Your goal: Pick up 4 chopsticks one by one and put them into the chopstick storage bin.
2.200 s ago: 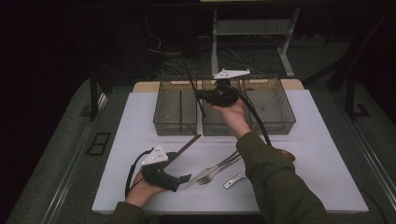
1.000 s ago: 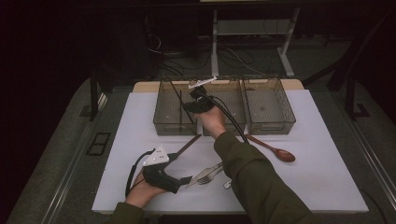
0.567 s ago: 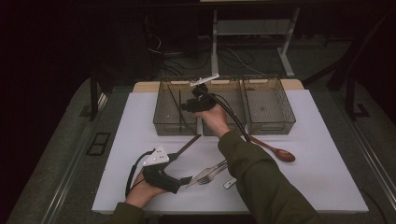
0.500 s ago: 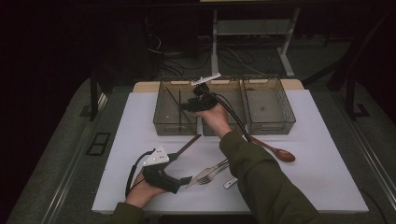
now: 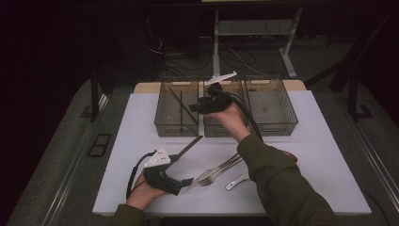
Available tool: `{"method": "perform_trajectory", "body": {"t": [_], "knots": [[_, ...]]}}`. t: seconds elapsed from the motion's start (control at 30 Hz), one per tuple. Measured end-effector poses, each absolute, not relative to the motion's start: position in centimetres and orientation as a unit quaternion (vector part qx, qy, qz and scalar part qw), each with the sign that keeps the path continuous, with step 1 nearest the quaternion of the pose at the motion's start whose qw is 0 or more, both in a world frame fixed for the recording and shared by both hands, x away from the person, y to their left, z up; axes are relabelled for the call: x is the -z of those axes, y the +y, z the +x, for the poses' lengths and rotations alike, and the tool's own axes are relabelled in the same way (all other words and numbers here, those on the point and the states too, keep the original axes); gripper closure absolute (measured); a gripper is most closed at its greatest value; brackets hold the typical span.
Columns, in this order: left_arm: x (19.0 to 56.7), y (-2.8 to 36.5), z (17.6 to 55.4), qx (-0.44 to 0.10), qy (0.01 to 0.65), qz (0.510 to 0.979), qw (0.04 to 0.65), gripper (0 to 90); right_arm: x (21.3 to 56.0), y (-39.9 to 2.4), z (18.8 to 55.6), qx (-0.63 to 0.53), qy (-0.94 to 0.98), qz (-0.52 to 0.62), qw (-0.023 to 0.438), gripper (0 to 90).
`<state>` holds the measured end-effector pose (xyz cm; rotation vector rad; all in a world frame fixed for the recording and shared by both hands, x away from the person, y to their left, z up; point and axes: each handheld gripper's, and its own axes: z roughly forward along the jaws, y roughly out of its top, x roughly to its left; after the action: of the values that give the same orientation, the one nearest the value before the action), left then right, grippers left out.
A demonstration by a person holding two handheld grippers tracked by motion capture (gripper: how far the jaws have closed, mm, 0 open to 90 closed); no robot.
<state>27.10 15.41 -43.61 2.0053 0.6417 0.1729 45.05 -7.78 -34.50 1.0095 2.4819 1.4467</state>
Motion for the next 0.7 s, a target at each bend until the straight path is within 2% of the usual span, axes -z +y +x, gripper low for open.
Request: {"method": "perform_trajectory", "body": {"t": [0.7], "knots": [[43.7,15.4,27.0,-0.069,0.271,0.822,0.495,0.0,32.7,-14.9,40.8,-0.489,0.819,0.297,0.054,34.8]]}}
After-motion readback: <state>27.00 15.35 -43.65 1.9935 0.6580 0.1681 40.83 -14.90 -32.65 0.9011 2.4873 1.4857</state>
